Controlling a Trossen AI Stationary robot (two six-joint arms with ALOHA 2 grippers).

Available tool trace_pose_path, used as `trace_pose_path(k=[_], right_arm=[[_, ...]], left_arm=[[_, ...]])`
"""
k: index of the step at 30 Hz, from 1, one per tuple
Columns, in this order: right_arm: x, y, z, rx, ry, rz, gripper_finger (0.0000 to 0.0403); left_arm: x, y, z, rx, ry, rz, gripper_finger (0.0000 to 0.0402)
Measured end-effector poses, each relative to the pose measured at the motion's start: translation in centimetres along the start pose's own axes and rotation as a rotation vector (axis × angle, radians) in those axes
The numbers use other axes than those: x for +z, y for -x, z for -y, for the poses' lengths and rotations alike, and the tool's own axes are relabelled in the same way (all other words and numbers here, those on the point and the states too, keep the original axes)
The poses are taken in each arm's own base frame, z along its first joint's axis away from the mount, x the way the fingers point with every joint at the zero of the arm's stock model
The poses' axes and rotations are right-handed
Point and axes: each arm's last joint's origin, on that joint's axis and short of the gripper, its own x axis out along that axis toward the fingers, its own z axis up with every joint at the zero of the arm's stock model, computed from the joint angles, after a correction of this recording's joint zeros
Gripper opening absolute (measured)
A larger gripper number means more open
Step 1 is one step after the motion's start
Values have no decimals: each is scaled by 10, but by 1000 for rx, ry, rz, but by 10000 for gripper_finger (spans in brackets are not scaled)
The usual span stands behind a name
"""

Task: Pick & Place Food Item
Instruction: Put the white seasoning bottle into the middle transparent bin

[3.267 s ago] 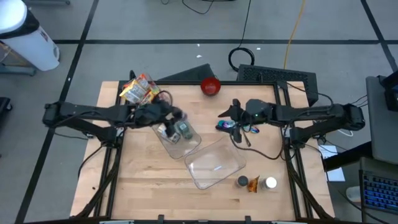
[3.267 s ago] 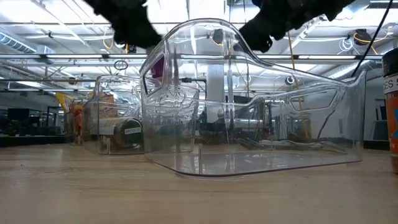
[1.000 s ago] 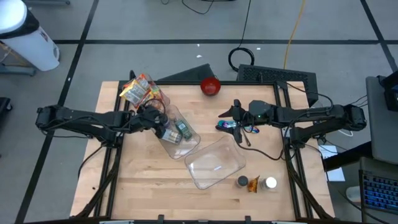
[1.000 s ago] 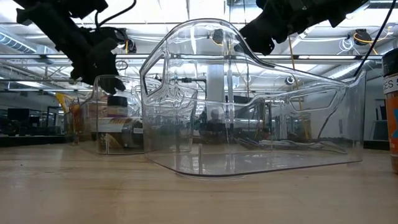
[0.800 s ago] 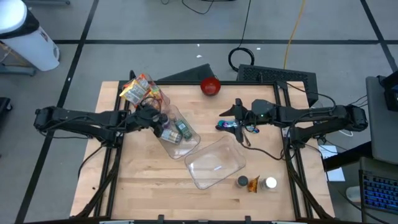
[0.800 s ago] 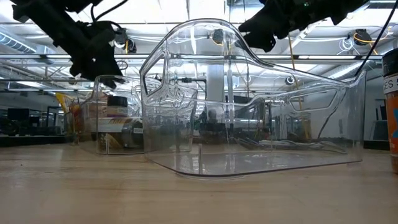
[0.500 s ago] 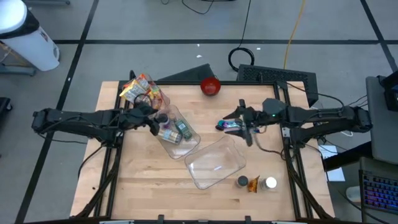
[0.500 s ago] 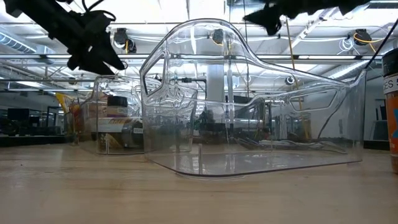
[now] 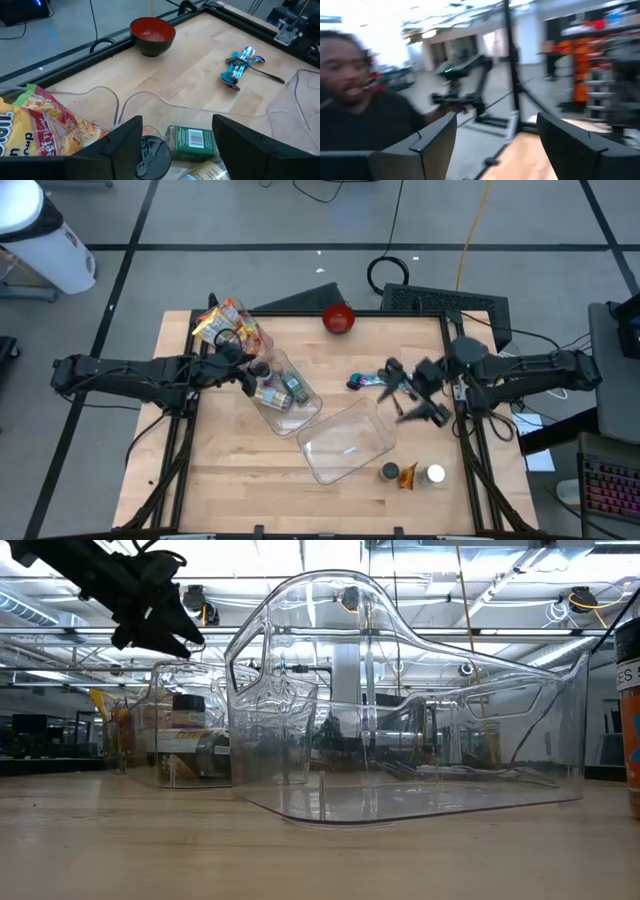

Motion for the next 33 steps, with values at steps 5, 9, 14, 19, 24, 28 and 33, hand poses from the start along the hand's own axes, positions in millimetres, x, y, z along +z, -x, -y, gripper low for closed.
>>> trace_pose_path(k=[5,9,14,19,24,28,33], right_arm=[[-4,-23,-35,-62,11,-206,298],[-16,-33,-67,-339,41,-580,313],[-40,-33,-100,-507,-129,-795,313],[-60,-22,-126,-622,-425,-942,306],[-77,-16,-142,-727,-662,-1038,302],[-88,-21,-151,-747,-719,-1096,302],[-105,-30,-155,-769,-707,-1186,302]], left_arm=[[0,0,0,0,1,0,258],[0,0,0,5,4,6,265],[0,0,0,6,7,7,262],[1,0,0,4,11,13,250],[2,0,1,-1,32,22,244],[5,0,2,-16,53,50,251],[8,0,4,-33,72,82,261]])
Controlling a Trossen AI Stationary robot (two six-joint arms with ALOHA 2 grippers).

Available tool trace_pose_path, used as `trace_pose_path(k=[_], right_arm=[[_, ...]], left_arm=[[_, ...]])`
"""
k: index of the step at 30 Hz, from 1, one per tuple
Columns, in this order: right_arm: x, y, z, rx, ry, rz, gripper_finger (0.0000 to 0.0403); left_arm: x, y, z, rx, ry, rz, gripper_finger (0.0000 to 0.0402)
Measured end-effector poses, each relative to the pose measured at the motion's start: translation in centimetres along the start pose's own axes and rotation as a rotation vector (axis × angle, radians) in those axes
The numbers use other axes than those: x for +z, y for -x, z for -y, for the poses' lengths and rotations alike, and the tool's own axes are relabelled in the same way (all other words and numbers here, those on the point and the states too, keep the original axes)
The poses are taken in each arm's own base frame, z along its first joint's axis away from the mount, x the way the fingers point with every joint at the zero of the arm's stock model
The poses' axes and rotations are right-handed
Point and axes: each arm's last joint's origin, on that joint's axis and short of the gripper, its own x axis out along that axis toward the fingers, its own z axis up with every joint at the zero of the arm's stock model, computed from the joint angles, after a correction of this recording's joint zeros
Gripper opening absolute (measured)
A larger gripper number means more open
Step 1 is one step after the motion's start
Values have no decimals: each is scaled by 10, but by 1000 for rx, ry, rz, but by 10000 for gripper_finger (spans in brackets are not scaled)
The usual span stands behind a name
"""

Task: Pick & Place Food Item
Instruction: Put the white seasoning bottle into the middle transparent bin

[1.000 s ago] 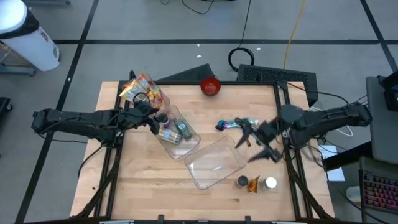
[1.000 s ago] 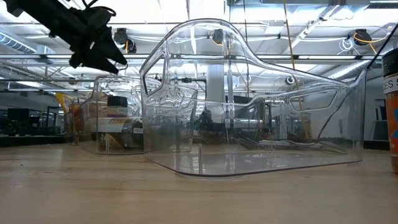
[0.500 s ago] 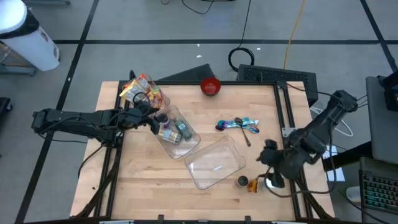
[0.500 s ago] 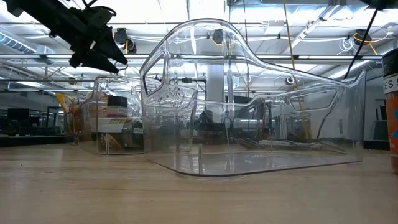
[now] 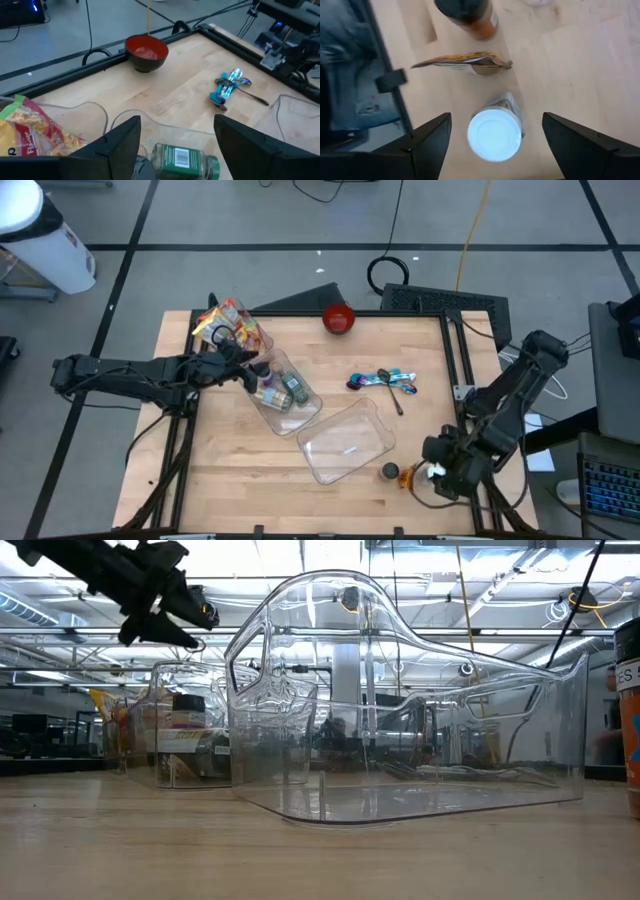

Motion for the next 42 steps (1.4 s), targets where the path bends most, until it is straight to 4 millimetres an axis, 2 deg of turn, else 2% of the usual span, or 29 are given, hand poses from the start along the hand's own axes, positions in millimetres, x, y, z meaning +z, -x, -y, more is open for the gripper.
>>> trace_pose_path(k=[7,16,25,36,42], right_arm=[[-1,-22,-8,-75,14,-60,302],[-4,-29,-4,-158,-30,-121,288],[-5,-29,-5,-149,-34,-151,191],[-6,-26,-1,-165,-49,-196,191],[-4,-7,7,-107,-65,-148,191]], left_arm=[[1,0,0,21,-17,22,265],[1,0,-1,31,-17,28,245],[1,0,0,31,-21,28,257],[1,0,-1,31,-21,28,264],[1,0,-1,31,-21,28,250]])
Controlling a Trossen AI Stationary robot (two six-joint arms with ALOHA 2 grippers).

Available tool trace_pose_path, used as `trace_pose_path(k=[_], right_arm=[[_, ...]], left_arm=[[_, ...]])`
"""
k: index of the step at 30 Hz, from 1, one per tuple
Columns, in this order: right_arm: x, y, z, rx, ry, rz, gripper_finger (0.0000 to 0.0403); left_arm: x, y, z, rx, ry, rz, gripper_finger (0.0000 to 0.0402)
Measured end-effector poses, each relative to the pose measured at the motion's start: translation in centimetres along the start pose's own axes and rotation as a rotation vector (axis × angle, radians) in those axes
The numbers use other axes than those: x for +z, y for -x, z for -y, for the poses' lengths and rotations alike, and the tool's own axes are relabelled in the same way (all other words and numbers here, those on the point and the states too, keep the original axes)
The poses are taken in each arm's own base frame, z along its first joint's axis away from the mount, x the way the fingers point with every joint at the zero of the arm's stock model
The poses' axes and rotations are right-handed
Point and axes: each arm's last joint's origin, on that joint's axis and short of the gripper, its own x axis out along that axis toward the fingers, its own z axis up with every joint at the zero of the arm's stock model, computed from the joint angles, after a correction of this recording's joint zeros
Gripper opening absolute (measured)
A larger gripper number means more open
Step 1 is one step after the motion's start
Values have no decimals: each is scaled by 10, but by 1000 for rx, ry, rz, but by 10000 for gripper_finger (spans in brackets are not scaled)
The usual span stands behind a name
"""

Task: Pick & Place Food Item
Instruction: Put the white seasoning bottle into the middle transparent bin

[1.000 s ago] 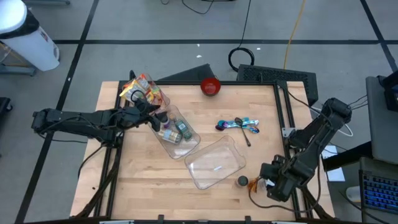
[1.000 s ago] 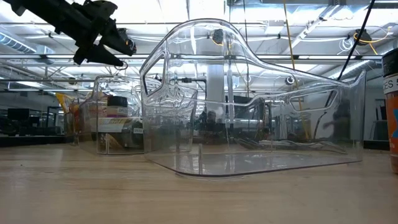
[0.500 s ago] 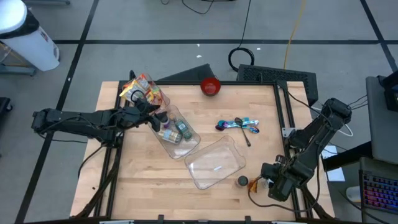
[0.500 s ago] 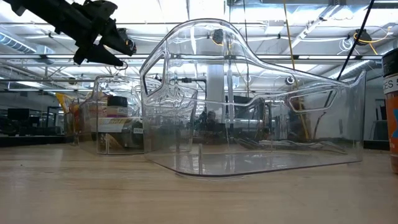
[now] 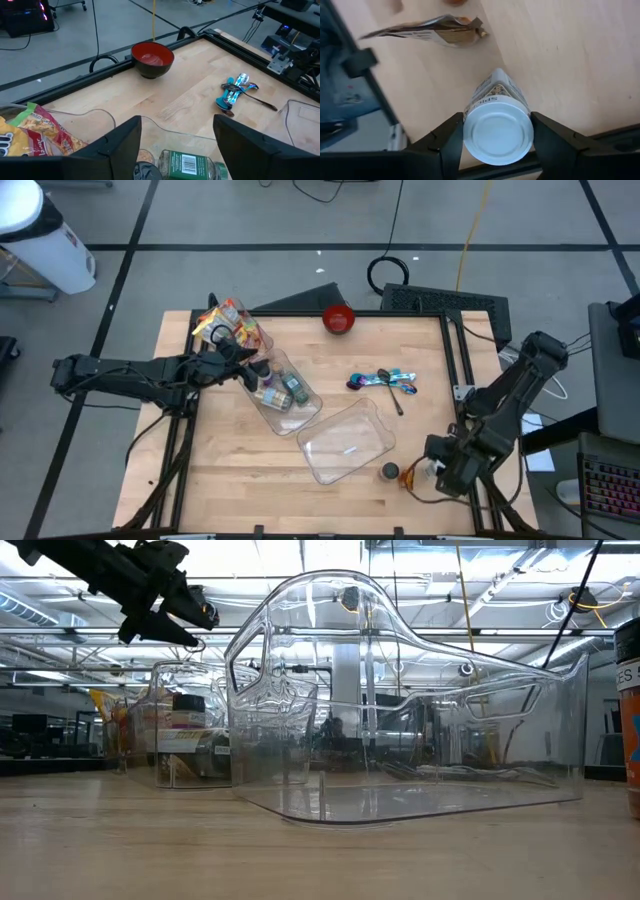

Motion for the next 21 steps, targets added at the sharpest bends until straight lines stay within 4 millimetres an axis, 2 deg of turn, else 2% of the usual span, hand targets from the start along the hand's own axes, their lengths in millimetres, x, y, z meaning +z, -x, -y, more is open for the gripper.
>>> trace_pose_path(k=[6,13,17,21], right_arm=[[-3,28,21,68,-8,100,191],[-4,55,60,16,-32,333,191],[1,67,79,-18,-72,484,191],[13,75,89,-79,-83,659,191]], left_arm=[[0,0,0,0,0,0,244],[0,0,0,-2,-2,2,254],[0,0,0,-1,-46,2,260],[1,0,1,-6,-91,15,261]])
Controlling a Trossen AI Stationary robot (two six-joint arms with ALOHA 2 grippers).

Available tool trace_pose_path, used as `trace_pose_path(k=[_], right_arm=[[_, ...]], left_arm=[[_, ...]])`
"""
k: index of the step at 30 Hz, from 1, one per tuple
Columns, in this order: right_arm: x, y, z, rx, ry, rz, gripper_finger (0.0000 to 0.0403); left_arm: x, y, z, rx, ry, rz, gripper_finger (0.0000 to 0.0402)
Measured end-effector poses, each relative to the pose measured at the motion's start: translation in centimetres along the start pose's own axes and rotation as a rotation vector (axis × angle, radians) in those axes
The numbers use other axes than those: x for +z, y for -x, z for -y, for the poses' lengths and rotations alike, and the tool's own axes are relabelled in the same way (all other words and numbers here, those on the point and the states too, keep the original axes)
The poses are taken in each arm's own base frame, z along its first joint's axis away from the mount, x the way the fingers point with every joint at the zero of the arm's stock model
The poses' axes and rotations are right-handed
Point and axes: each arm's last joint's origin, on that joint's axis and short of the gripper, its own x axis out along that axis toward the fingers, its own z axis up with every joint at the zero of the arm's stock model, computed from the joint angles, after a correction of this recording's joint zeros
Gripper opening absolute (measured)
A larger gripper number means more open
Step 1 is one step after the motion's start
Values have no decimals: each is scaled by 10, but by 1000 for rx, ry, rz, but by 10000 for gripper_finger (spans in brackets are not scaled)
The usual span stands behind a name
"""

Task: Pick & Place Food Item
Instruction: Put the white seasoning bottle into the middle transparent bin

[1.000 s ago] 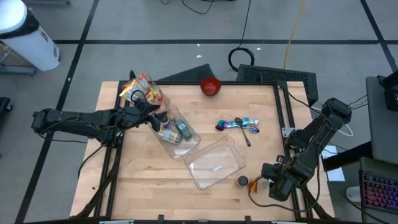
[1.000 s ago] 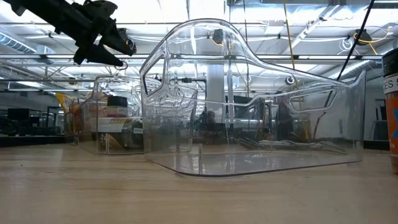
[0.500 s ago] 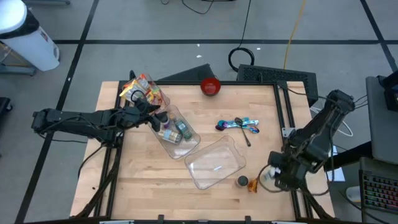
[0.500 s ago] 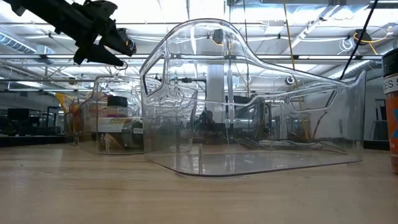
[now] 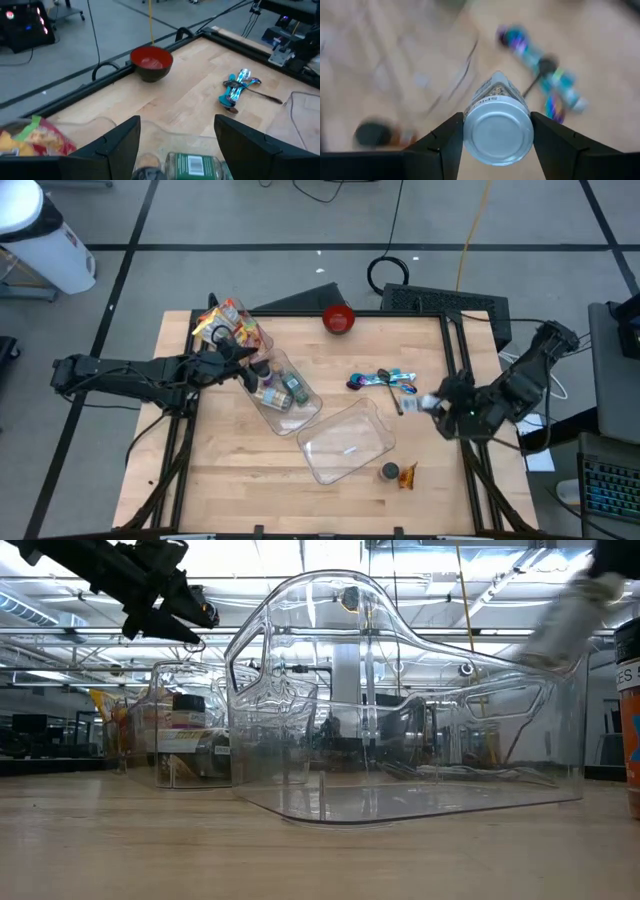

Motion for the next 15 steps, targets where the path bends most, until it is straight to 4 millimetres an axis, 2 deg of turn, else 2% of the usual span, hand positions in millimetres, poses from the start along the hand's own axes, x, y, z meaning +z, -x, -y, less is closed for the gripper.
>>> trace_pose_path(k=[5,9,12,15], right_arm=[[26,-11,-4,-53,27,190,191],[57,-26,-15,-15,102,294,191],[82,-40,-22,22,194,363,191],[102,-58,-21,33,263,386,191]], left_arm=[[3,-10,7,-30,-79,30,250],[3,-30,9,-43,-122,33,248],[1,-50,12,-38,-189,-22,263],[15,-63,23,-78,-276,-20,292]])
